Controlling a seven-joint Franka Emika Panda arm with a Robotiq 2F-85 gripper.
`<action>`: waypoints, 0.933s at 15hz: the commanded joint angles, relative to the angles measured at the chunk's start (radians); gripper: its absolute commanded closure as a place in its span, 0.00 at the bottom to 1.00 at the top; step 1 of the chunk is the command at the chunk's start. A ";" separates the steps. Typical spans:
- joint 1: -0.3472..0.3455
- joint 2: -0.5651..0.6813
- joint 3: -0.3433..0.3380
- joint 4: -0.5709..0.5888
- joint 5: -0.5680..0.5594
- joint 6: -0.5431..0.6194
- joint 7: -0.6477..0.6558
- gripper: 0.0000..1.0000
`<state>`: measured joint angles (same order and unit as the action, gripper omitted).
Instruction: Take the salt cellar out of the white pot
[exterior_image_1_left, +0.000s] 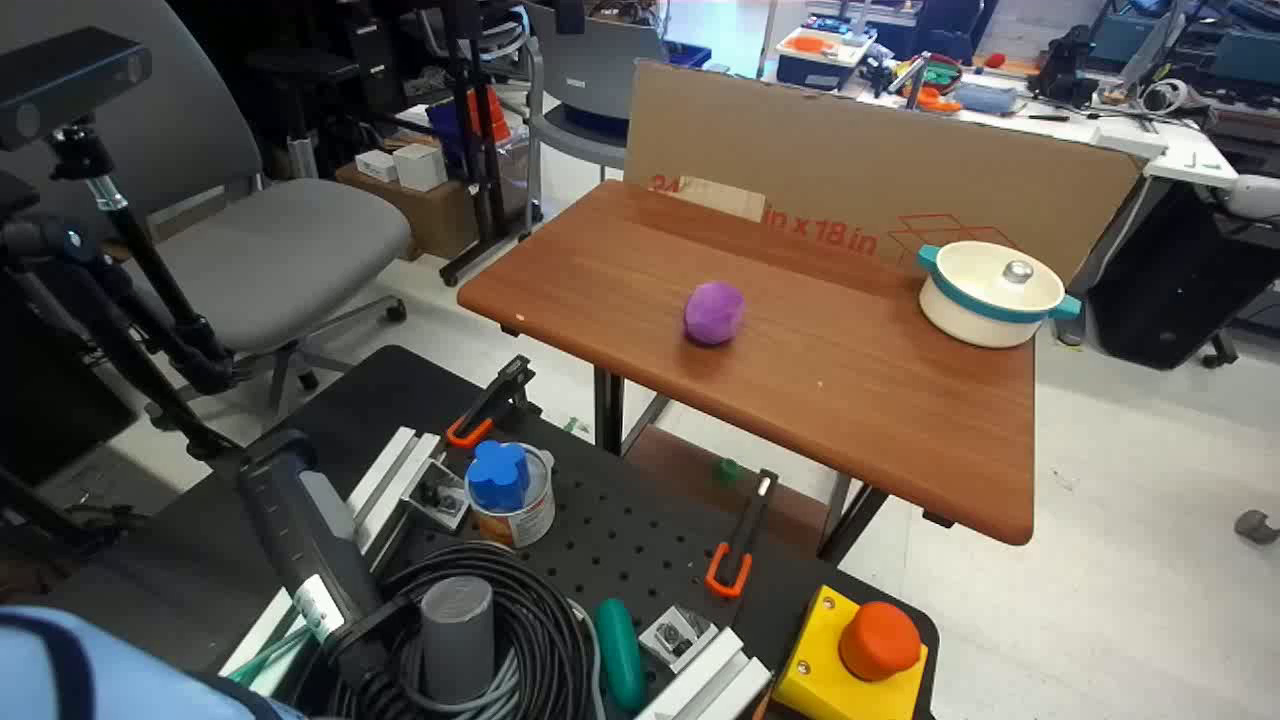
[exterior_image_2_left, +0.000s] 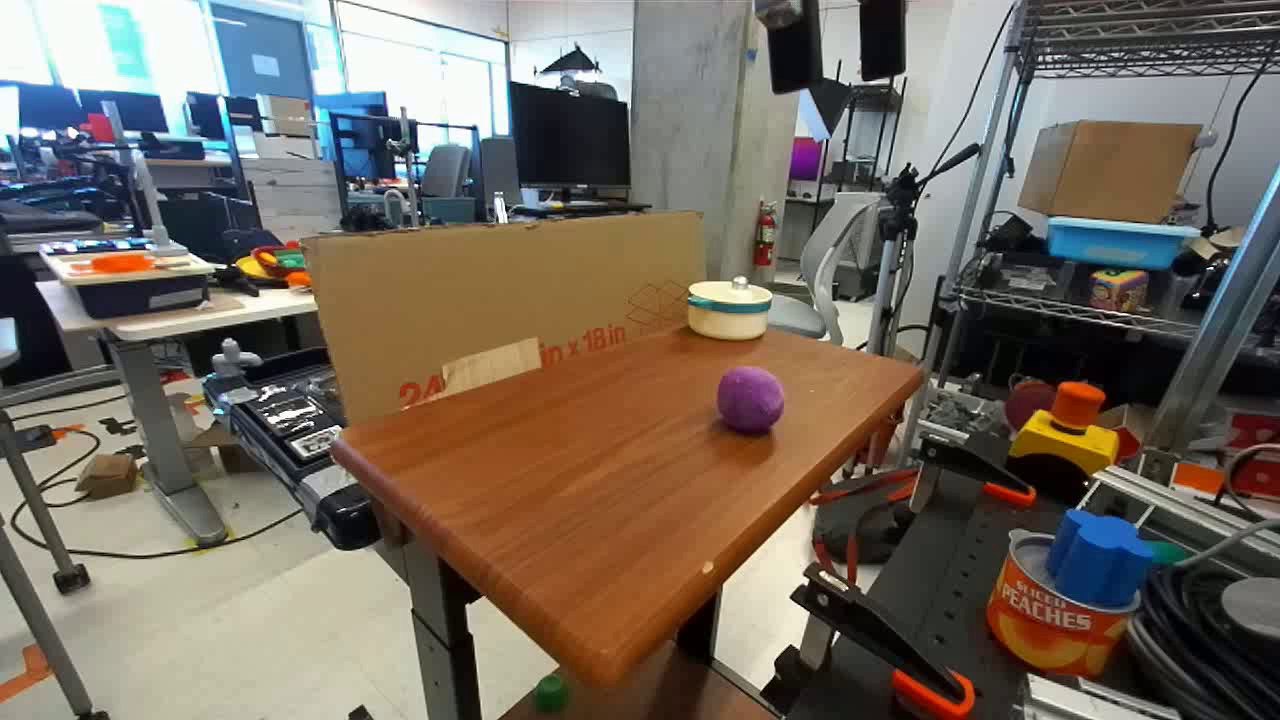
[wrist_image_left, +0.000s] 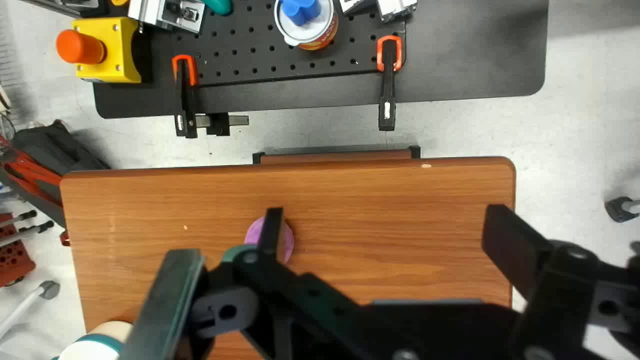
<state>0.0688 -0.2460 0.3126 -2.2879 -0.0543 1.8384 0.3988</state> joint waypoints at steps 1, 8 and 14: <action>0.030 0.003 -0.028 0.002 -0.007 -0.002 0.006 0.00; -0.014 0.035 -0.112 0.080 -0.064 0.019 -0.077 0.00; -0.110 0.162 -0.291 0.233 -0.061 0.124 -0.248 0.00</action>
<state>-0.0080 -0.1845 0.0883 -2.1523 -0.1204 1.9258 0.2221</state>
